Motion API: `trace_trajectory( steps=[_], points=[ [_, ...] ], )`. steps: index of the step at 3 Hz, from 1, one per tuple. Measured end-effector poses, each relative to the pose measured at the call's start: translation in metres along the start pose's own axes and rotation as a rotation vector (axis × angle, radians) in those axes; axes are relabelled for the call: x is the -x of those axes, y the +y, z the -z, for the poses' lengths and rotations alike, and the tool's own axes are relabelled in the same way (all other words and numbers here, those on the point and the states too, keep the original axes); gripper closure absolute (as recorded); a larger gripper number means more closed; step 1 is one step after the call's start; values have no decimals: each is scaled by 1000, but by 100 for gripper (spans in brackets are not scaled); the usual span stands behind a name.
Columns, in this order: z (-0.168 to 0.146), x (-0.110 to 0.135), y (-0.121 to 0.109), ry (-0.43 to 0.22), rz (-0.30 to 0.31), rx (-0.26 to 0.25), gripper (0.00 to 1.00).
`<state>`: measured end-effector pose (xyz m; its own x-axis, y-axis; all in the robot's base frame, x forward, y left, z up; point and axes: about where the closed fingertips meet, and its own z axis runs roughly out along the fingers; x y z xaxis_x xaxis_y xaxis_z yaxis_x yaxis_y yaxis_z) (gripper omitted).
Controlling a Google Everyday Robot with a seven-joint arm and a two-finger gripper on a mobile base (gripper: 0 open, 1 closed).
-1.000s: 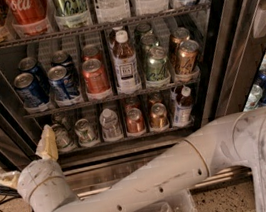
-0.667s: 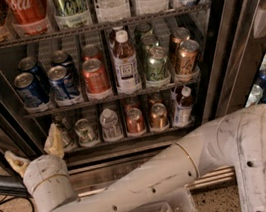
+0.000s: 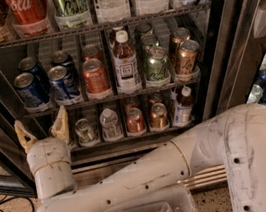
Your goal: Pick pepsi can from middle shelf of fridge
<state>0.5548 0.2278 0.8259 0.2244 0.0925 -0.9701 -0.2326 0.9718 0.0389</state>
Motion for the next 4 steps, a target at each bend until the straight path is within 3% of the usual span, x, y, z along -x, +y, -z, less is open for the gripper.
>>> trace_trajectory(
  steps=[1,2,3,4],
  points=[
    [-16,11,-4,-25,38,-5,20],
    [-25,10,8,-11,72,38,17],
    [-28,3,22,16,81,72,20],
    [-33,-1,28,34,80,68,21]
  ],
)
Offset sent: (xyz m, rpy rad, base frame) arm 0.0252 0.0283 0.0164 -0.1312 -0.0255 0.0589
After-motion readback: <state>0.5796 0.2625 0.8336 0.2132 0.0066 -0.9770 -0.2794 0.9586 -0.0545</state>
